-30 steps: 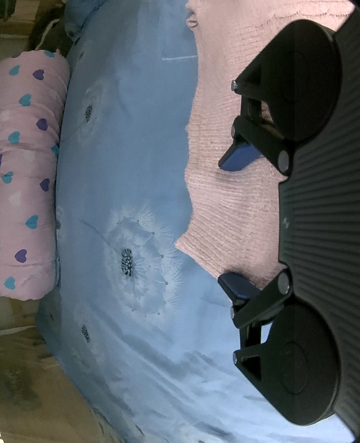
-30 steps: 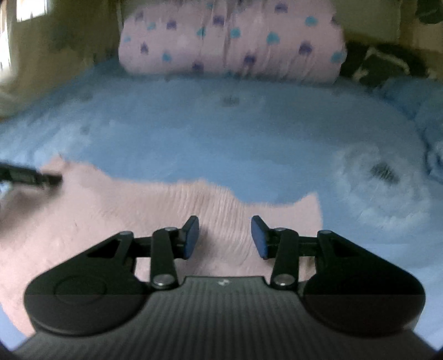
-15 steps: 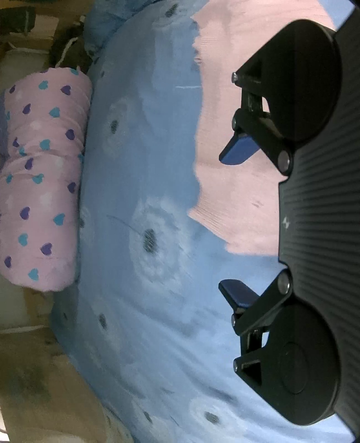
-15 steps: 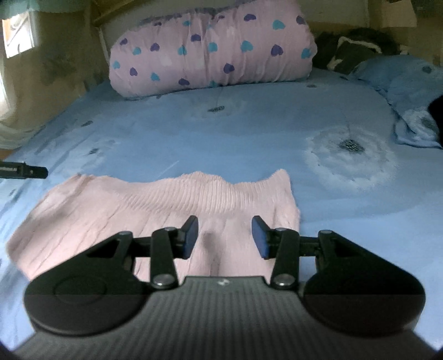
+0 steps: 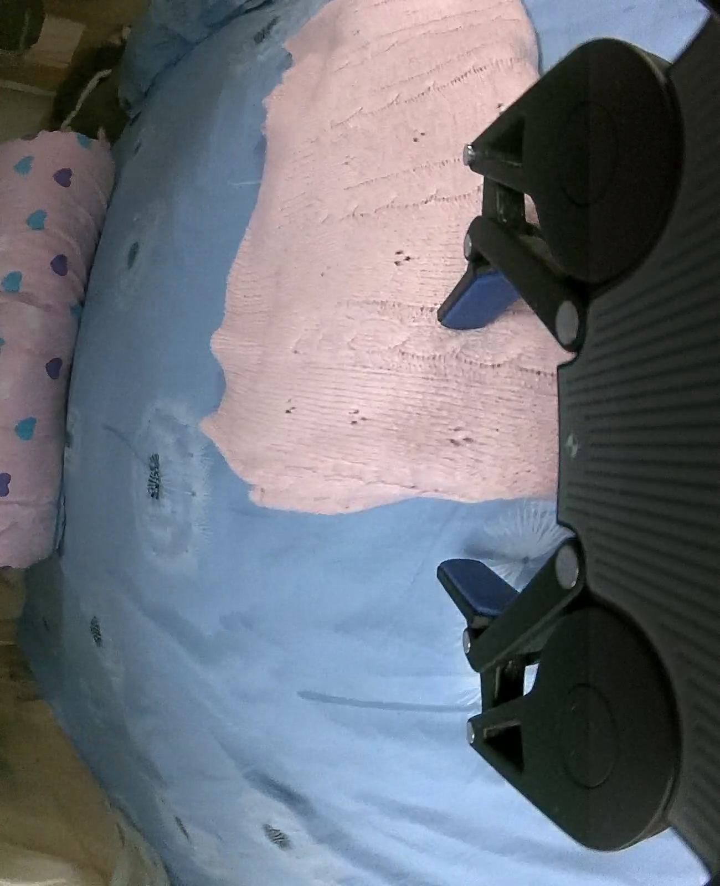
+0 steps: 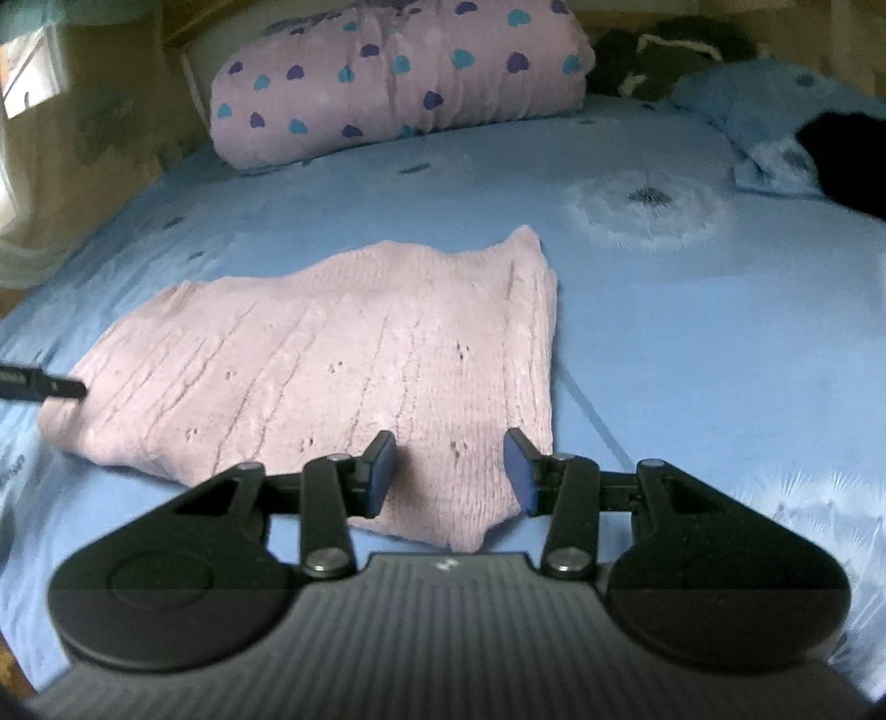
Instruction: Fold small clothes
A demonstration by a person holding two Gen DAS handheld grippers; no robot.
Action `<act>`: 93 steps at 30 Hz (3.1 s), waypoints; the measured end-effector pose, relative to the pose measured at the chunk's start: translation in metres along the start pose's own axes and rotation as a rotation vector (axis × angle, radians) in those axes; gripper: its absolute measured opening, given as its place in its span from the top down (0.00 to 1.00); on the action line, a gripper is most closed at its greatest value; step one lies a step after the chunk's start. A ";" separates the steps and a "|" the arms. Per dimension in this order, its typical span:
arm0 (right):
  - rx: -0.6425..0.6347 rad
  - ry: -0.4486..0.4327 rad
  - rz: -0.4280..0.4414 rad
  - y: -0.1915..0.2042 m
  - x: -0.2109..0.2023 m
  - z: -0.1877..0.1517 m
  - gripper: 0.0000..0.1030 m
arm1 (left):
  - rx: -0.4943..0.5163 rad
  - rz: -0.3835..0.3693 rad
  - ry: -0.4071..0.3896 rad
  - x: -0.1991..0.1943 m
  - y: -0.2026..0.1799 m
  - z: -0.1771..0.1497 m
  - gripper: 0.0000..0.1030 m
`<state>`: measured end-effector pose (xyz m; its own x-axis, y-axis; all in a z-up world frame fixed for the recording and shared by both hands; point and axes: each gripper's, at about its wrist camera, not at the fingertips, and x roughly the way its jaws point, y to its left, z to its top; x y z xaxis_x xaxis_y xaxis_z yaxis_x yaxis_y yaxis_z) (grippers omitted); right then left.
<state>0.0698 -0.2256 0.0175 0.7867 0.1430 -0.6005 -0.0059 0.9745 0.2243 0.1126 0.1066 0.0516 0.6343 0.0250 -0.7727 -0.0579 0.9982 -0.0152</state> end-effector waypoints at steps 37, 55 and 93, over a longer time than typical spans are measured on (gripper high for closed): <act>0.600 -0.141 -0.022 0.023 0.001 -0.044 0.37 | -0.049 -0.017 0.034 0.004 0.008 -0.003 0.00; 0.716 -0.291 -0.072 0.025 0.043 -0.034 0.40 | -0.069 -0.042 0.056 0.013 0.013 -0.001 0.00; 0.742 -0.317 -0.034 0.018 0.037 -0.011 0.72 | -0.086 -0.061 0.052 0.010 0.021 0.002 0.00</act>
<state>0.0918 -0.2004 -0.0090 0.9175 -0.0491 -0.3946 0.3448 0.5928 0.7278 0.1189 0.1282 0.0451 0.5981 -0.0408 -0.8004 -0.0876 0.9894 -0.1159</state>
